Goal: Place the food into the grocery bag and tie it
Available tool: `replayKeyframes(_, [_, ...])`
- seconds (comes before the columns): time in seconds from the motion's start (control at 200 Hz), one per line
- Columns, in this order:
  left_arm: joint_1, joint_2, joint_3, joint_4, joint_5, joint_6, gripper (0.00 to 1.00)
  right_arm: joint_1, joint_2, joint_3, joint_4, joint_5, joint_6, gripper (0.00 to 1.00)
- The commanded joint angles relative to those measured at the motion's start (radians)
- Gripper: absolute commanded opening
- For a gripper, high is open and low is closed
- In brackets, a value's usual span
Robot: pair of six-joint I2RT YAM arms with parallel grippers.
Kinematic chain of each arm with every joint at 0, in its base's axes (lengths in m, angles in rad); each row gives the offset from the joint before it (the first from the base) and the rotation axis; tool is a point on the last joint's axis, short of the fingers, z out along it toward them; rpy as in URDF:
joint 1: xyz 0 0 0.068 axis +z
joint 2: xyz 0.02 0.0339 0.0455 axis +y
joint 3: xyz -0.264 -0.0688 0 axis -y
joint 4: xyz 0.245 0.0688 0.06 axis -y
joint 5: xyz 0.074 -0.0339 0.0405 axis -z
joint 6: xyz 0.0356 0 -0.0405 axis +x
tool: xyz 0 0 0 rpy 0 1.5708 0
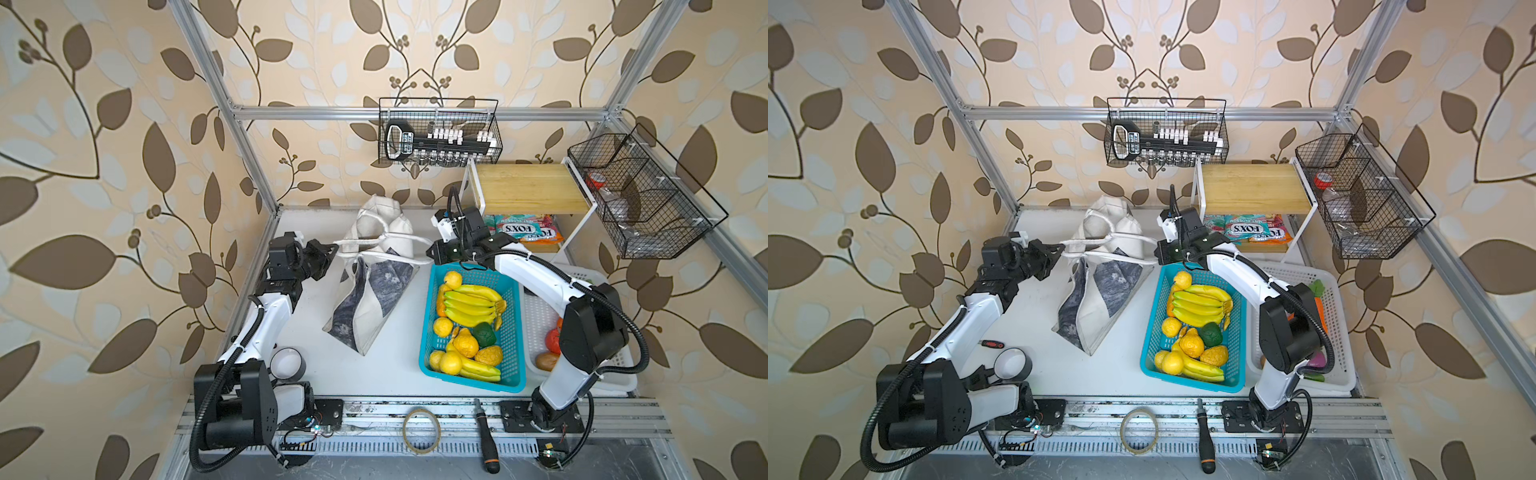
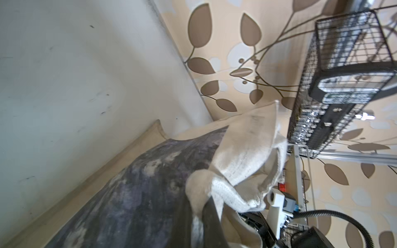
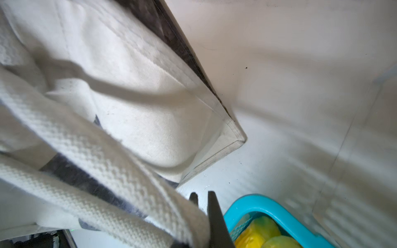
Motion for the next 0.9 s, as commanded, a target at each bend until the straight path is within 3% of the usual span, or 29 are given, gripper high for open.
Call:
replayKeyframes(0.0, [0.036,0.028,-0.031,0.025,-0.1,0.028,0.0,-0.022,0.094,0.072,-0.07,0.102,-0.02,0.0])
replayKeyframes(0.065, [0.057,-0.02,-0.086,0.063,-0.139,0.036,0.0,-0.035,0.104,0.064,-0.077,0.126,-0.025,0.0])
replayKeyframes(0.15, [0.059,-0.072,-0.068,-0.008,-0.203,0.073,0.0,-0.067,0.084,0.043,-0.069,0.115,-0.02,0.0])
replayKeyframes(0.28, [0.067,-0.055,-0.02,-0.06,-0.151,0.048,0.0,-0.096,0.066,0.065,-0.072,0.15,-0.03,0.0])
replayKeyframes(0.42, [0.161,-0.1,-0.061,0.005,-0.07,-0.031,0.0,-0.13,0.071,0.099,-0.123,0.18,-0.04,0.0])
replayKeyframes(0.555, [0.22,-0.124,0.005,-0.036,0.004,-0.041,0.0,-0.154,0.053,0.111,-0.134,0.208,-0.035,0.0])
replayKeyframes(0.815, [0.234,-0.172,-0.003,-0.014,0.043,-0.068,0.0,-0.196,0.05,0.137,-0.17,0.235,-0.018,0.0])
replayKeyframes(0.895, [0.234,-0.148,-0.052,0.082,0.083,-0.133,0.0,-0.196,0.026,0.133,-0.153,0.221,-0.013,0.0])
